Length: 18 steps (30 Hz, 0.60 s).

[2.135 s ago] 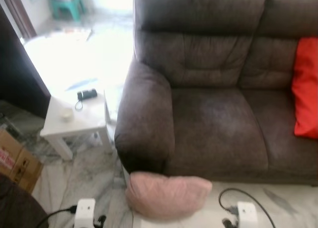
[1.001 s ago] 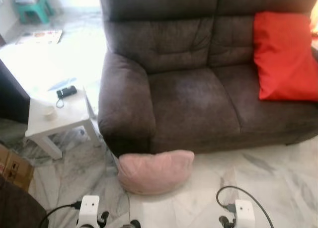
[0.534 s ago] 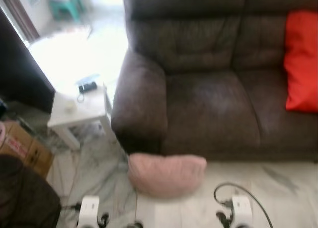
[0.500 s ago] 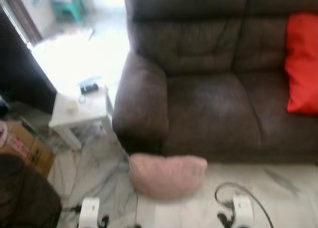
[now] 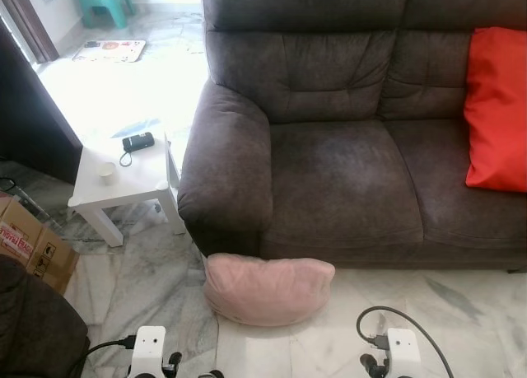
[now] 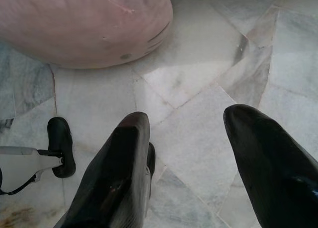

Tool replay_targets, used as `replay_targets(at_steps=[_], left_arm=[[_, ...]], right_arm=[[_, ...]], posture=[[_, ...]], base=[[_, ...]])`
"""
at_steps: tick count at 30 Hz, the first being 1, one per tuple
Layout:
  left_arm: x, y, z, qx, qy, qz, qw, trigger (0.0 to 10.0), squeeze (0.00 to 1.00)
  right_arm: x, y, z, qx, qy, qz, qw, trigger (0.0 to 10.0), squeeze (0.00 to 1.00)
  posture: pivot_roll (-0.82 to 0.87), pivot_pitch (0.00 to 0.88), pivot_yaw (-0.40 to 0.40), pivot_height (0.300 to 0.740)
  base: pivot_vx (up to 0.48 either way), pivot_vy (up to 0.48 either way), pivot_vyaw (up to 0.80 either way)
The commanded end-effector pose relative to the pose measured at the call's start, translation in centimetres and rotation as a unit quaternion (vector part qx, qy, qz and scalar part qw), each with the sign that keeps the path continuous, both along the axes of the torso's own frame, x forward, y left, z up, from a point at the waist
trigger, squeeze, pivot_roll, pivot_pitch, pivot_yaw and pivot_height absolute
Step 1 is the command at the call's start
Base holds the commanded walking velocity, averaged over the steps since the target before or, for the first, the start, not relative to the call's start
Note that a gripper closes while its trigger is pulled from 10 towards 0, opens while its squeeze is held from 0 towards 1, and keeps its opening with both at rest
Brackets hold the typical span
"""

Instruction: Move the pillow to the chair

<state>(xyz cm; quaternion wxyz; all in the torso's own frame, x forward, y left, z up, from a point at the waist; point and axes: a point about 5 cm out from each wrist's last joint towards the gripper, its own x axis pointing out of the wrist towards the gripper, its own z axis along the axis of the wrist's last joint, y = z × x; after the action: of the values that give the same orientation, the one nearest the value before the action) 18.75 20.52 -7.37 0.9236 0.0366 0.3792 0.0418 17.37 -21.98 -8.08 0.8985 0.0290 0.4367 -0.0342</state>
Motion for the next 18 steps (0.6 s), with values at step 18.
replay_targets(at_steps=[18], left_arm=[[-0.83, 0.54, -0.39, 0.001, 0.019, 0.006, 1.000, 10.0, 0.00]], right_arm=[[-0.28, 0.01, -0.17, 0.005, 0.009, -0.007, 1.000, 10.0, 0.00]], posture=[[0.08, 0.099, -0.012, 0.740]], base=[[0.000, 0.000, 0.00]])
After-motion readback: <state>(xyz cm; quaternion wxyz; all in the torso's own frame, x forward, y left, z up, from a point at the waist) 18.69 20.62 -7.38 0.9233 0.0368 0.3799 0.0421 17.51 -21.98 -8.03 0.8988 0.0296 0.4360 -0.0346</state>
